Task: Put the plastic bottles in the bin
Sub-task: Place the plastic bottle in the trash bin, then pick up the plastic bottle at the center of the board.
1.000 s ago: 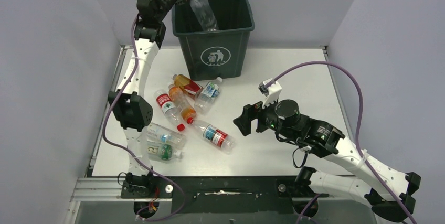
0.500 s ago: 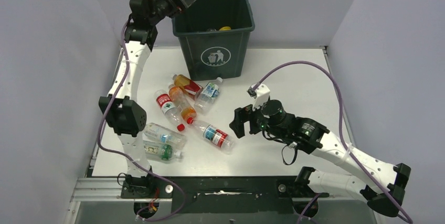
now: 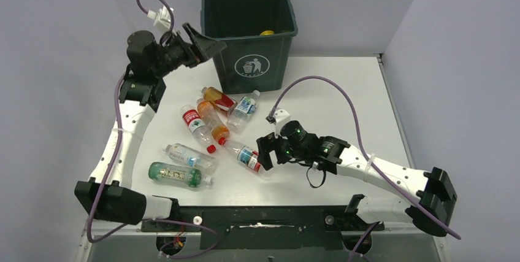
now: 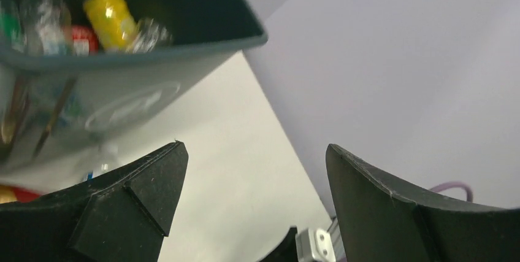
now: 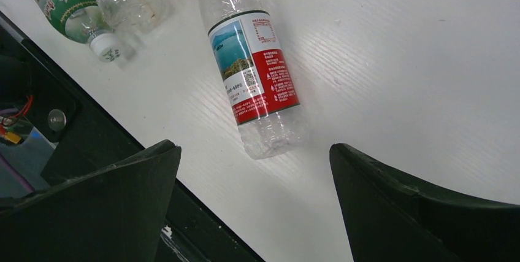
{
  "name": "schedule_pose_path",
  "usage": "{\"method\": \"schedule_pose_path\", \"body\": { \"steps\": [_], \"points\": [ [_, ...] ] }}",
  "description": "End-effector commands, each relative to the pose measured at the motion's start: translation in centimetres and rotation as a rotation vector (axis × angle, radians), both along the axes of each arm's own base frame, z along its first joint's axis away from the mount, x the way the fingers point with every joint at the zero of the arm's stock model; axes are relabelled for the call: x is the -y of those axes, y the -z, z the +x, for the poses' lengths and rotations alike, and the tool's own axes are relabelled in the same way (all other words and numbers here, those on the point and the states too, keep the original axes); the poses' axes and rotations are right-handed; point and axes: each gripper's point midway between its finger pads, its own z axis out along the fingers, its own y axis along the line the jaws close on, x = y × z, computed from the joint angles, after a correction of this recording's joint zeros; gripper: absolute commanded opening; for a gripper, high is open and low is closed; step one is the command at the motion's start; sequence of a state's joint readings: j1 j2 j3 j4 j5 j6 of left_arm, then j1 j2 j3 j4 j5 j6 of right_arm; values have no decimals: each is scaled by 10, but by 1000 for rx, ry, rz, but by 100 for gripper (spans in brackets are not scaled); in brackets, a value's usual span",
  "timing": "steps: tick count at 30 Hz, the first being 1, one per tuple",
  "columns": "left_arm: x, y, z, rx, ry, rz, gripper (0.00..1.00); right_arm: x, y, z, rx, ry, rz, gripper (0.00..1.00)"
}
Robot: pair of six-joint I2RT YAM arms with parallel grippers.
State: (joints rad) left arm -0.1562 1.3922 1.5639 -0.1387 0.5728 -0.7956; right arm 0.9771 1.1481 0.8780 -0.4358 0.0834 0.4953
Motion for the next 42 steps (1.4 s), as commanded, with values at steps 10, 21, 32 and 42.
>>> {"method": "schedule_pose_path", "body": {
  "steps": [10,21,32,42],
  "points": [
    [1,152,-91,-302,58,104,84,-42,56,4,-38,-142,-93,98],
    [47,204,-127,-391,124,184,84,-36,107,2,-91,-126,-227,96],
    [58,208,-130,-397,134,189,84,-21,104,-4,-78,-79,-196,66],
    [68,214,-132,-415,160,198,84,6,73,-17,-55,7,-109,57]
  ]
}}
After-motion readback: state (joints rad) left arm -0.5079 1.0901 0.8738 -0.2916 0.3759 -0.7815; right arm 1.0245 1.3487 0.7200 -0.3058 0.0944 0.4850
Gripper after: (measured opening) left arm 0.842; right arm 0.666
